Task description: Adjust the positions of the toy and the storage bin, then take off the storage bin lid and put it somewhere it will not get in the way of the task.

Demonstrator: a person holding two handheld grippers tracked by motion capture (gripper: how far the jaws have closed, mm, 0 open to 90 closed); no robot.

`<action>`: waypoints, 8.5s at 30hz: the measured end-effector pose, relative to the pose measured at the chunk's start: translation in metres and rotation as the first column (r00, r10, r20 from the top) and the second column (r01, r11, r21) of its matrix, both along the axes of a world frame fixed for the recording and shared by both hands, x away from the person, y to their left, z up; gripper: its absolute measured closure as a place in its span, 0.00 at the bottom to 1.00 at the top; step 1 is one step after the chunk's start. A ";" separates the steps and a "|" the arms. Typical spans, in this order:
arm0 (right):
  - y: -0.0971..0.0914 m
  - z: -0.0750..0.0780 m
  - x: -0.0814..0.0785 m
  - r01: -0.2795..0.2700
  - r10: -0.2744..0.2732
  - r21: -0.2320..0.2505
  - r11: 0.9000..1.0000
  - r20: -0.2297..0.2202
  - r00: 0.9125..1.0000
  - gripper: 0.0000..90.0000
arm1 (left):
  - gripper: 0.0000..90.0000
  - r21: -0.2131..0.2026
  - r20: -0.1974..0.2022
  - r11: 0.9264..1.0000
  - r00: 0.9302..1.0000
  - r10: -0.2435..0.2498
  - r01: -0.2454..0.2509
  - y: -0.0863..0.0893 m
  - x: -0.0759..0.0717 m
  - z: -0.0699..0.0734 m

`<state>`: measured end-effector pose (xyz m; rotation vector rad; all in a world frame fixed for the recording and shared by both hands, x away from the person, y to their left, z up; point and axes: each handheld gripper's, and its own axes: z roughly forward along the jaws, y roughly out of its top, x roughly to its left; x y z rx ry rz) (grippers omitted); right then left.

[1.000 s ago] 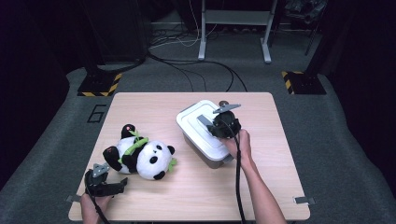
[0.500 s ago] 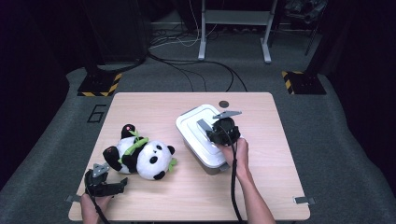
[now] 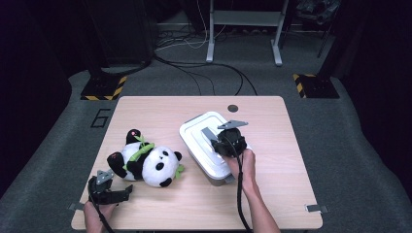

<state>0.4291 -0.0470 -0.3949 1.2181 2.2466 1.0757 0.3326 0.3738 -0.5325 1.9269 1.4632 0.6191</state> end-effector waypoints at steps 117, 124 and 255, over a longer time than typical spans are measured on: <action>-0.167 0.025 0.006 0.285 -0.285 0.009 0.959 0.078 0.955 0.74 | 0.00 0.003 -0.001 1.000 1.000 0.000 0.000 0.000 0.000 0.000; -0.178 0.011 0.011 0.325 -0.324 -0.003 0.946 0.055 0.944 0.74 | 0.00 0.002 -0.001 1.000 1.000 0.000 0.000 0.000 0.000 0.000; -0.079 -0.133 -0.085 0.123 -0.128 -0.079 0.989 -0.064 0.990 0.00 | 0.00 -0.006 -0.005 1.000 1.000 -0.020 0.020 -0.001 0.000 0.000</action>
